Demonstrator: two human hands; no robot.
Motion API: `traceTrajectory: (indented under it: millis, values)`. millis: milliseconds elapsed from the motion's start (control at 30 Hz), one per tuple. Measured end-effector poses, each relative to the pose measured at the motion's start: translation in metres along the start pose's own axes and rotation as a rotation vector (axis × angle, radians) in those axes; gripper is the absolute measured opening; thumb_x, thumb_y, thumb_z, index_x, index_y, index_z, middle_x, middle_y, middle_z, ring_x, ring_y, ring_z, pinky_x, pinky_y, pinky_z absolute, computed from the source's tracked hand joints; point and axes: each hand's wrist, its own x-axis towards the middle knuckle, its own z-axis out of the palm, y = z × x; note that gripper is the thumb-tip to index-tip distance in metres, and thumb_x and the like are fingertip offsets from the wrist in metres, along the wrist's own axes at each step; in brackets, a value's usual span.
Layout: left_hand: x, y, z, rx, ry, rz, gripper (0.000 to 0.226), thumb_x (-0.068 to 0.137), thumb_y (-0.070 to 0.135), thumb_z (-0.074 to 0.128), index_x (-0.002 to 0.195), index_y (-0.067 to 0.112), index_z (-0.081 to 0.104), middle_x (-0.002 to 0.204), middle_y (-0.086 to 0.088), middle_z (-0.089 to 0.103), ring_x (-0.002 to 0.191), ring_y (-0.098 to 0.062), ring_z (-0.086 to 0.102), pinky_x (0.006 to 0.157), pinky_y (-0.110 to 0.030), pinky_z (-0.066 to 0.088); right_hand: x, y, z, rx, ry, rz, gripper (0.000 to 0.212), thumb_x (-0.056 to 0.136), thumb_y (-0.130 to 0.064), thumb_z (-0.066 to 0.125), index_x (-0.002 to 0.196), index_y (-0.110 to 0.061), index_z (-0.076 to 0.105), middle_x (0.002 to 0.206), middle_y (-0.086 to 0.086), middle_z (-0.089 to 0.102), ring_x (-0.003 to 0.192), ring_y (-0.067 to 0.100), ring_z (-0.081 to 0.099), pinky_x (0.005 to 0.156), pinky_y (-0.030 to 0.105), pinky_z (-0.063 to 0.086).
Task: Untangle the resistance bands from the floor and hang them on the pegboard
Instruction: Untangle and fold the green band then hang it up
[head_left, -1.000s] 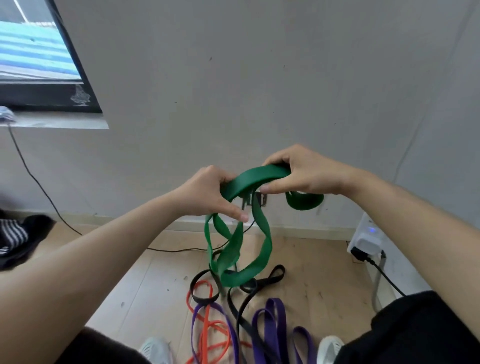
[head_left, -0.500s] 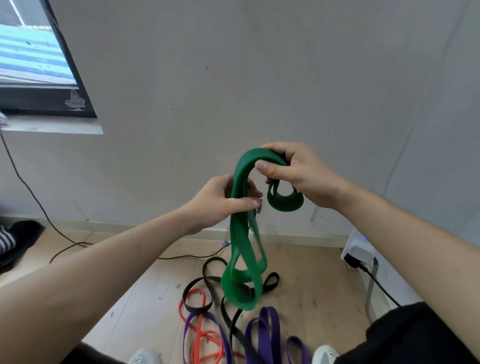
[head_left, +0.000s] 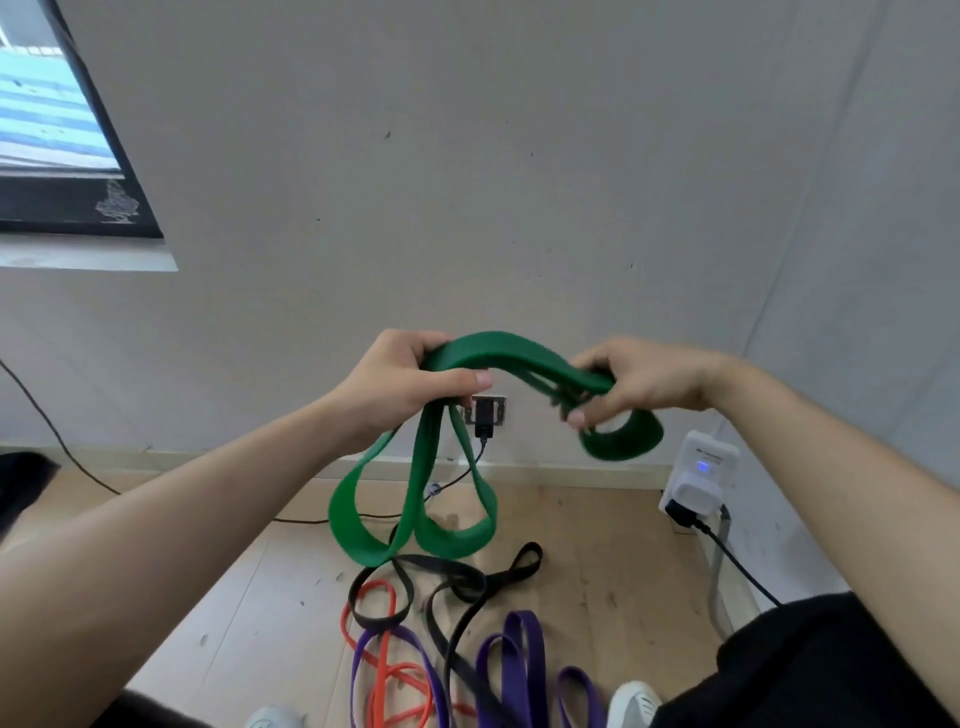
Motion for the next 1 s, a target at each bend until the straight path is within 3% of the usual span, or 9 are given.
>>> traceTrajectory:
  millis: [67, 167, 233, 333, 467, 600, 733, 900, 1000]
  values:
    - [0.000, 0.003, 0.004, 0.009, -0.031, 0.004, 0.017, 0.083, 0.010, 0.080, 0.097, 0.002, 0.075, 0.067, 0.005, 0.069, 0.068, -0.011, 0.066, 0.066, -0.019, 0.052, 0.006, -0.009, 0.017, -0.030, -0.104, 0.021, 0.035, 0.079, -0.023, 0.083, 0.111, -0.017, 0.069, 0.111, 0.000, 0.073, 0.107, 0.014, 0.068, 0.107, 0.043, 0.046]
    - [0.000, 0.008, 0.009, -0.003, -0.042, 0.011, 0.012, 0.083, 0.004, 0.080, 0.093, 0.004, 0.075, 0.063, 0.007, 0.068, 0.062, -0.007, 0.064, 0.063, -0.017, 0.050, 0.013, -0.032, 0.035, 0.154, -0.033, -0.138, 0.045, 0.077, -0.017, 0.084, 0.118, -0.021, 0.066, 0.119, 0.001, 0.071, 0.115, 0.016, 0.065, 0.106, 0.038, 0.047]
    - [-0.001, 0.011, 0.008, 0.005, -0.032, 0.016, 0.010, 0.082, 0.004, 0.080, 0.091, 0.006, 0.075, 0.067, 0.006, 0.069, 0.064, -0.008, 0.064, 0.065, -0.019, 0.050, 0.016, -0.046, 0.043, 0.332, 0.056, -0.220, 0.045, 0.078, -0.012, 0.083, 0.119, -0.018, 0.065, 0.118, 0.009, 0.070, 0.114, 0.026, 0.065, 0.103, 0.046, 0.050]
    - [-0.003, 0.012, 0.000, 0.000, -0.028, 0.007, 0.009, 0.080, 0.007, 0.083, 0.084, 0.010, 0.075, 0.068, 0.001, 0.067, 0.065, -0.012, 0.062, 0.065, -0.022, 0.050, 0.020, -0.059, 0.050, 0.369, 0.165, -0.308, 0.032, 0.083, -0.015, 0.078, 0.112, -0.010, 0.067, 0.109, 0.022, 0.069, 0.107, 0.042, 0.064, 0.096, 0.062, 0.048]
    - [-0.006, 0.009, -0.008, 0.016, -0.043, 0.007, 0.022, 0.072, 0.024, 0.088, 0.086, 0.012, 0.076, 0.068, 0.001, 0.066, 0.068, -0.013, 0.063, 0.069, -0.025, 0.051, 0.017, -0.066, 0.039, 0.291, 0.242, -0.321, 0.026, 0.085, -0.016, 0.079, 0.106, -0.004, 0.068, 0.098, 0.027, 0.068, 0.086, 0.036, 0.068, 0.083, 0.050, 0.056]
    - [-0.010, 0.005, -0.004, 0.024, -0.112, -0.025, 0.027, 0.073, 0.018, 0.085, 0.095, 0.007, 0.073, 0.068, 0.007, 0.069, 0.065, -0.006, 0.066, 0.064, -0.017, 0.050, 0.007, -0.070, 0.027, 0.244, 0.243, -0.367, 0.021, 0.083, -0.008, 0.078, 0.102, -0.001, 0.070, 0.088, 0.019, 0.071, 0.075, 0.016, 0.067, 0.069, 0.025, 0.052]
    - [-0.011, -0.008, 0.002, 0.090, -0.124, -0.080, 0.016, 0.081, 0.004, 0.081, 0.086, 0.004, 0.066, 0.064, 0.008, 0.065, 0.059, -0.006, 0.063, 0.060, -0.019, 0.049, 0.002, -0.065, 0.017, 0.330, 0.328, -0.392, 0.020, 0.084, -0.006, 0.076, 0.103, -0.003, 0.070, 0.084, 0.011, 0.068, 0.077, 0.015, 0.065, 0.074, 0.028, 0.055]
    - [-0.010, -0.009, 0.003, 0.088, -0.067, -0.050, 0.022, 0.083, 0.006, 0.080, 0.102, 0.010, 0.070, 0.075, 0.005, 0.068, 0.070, -0.006, 0.067, 0.067, -0.020, 0.055, 0.000, -0.052, 0.009, 0.493, 0.450, -0.377, 0.021, 0.086, -0.006, 0.071, 0.106, 0.002, 0.068, 0.083, 0.012, 0.065, 0.078, 0.018, 0.064, 0.078, 0.031, 0.056]
    - [-0.008, -0.009, -0.001, 0.061, -0.037, -0.045, 0.030, 0.083, 0.008, 0.081, 0.111, 0.014, 0.070, 0.080, 0.001, 0.071, 0.076, -0.013, 0.069, 0.073, -0.027, 0.058, 0.001, -0.039, 0.006, 0.530, 0.469, -0.339, 0.013, 0.088, -0.008, 0.069, 0.100, -0.004, 0.069, 0.081, 0.011, 0.064, 0.077, 0.019, 0.063, 0.078, 0.031, 0.055]
